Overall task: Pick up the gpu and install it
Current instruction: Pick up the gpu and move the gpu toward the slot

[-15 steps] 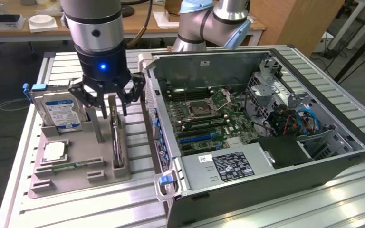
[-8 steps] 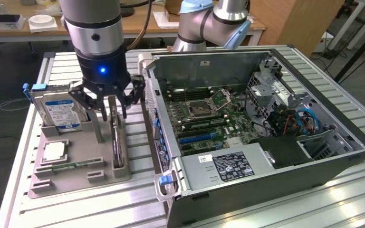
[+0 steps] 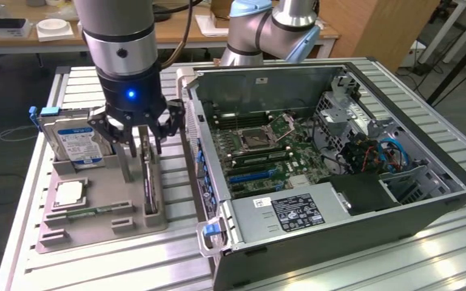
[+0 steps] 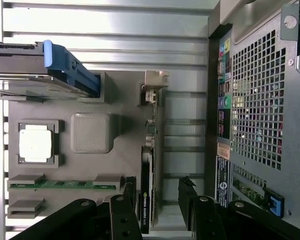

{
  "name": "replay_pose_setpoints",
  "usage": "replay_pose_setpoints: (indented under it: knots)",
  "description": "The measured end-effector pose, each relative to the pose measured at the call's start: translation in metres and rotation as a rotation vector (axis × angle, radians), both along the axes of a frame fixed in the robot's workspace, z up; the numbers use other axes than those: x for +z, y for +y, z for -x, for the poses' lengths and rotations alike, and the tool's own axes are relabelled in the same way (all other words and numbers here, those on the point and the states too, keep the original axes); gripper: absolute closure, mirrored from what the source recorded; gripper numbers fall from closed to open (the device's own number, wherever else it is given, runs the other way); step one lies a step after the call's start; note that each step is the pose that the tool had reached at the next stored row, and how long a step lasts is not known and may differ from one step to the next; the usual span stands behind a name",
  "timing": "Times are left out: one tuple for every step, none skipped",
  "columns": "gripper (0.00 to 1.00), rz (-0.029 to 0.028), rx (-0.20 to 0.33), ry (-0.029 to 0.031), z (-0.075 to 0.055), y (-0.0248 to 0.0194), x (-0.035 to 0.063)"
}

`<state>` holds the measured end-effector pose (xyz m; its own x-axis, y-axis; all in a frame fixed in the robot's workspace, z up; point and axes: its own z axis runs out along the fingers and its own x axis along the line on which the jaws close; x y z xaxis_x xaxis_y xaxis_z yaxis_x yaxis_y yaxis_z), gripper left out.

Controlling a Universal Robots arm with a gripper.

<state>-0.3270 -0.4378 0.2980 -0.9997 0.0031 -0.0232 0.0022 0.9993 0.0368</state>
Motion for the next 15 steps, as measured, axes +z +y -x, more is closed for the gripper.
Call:
replay_pose_setpoints:
  knots:
    - [0.53,0.0000,0.000,-0.0001,0.0001,-0.0003,-0.0007]
    - [0.53,0.0000,0.000,-0.0001,0.0003,-0.0005,-0.0013]
    - [0.53,-0.0001,0.000,-0.0001,0.0004,-0.0007,-0.0020]
    - [0.53,0.0000,0.000,-0.0001,0.0005,-0.0008,-0.0026]
    - [0.53,-0.0001,0.000,-0.0001,0.0007,-0.0010,-0.0032]
    - [0.53,-0.0001,0.000,-0.0001,0.0007,-0.0012,-0.0039]
    - [0.53,-0.0001,0.000,-0.0001,0.0008,-0.0013,-0.0045]
    - [0.53,0.0000,-0.001,0.0000,0.0009,-0.0015,-0.0051]
    - [0.53,0.0000,-0.001,-0.0001,0.0010,-0.0015,-0.0058]
    - [0.53,-0.0001,-0.001,-0.0001,0.0011,-0.0016,-0.0065]
    - [0.53,-0.0001,-0.001,-0.0001,0.0013,-0.0017,-0.0072]
    - [0.53,-0.0001,-0.001,-0.0001,0.0014,-0.0018,-0.0078]
    - [0.53,0.0000,-0.001,0.0000,0.0015,-0.0020,-0.0085]
    - [0.53,0.0000,-0.001,0.0000,0.0016,-0.0021,-0.0092]
    - [0.53,0.0000,-0.001,0.0000,0.0018,-0.0022,-0.0099]
